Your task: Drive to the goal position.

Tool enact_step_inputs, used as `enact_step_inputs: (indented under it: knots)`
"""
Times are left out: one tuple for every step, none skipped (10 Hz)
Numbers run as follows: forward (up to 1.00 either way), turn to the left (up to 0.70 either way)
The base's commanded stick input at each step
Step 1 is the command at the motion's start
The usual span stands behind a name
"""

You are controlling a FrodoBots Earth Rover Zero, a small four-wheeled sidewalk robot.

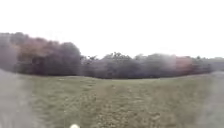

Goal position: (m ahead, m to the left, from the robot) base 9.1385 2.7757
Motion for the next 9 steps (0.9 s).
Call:
enact_step_inputs:
  knots:
    - [1.00, -0.08]
    - [1.00, -0.20]
    - [1.00, -0.40]
    - [1.00, -0.40]
    - [1.00, 0.00]
    - [1.00, 0.00]
    - [1.00, 0.00]
    - [1.00, 0.00]
    - [1.00, 0.00]
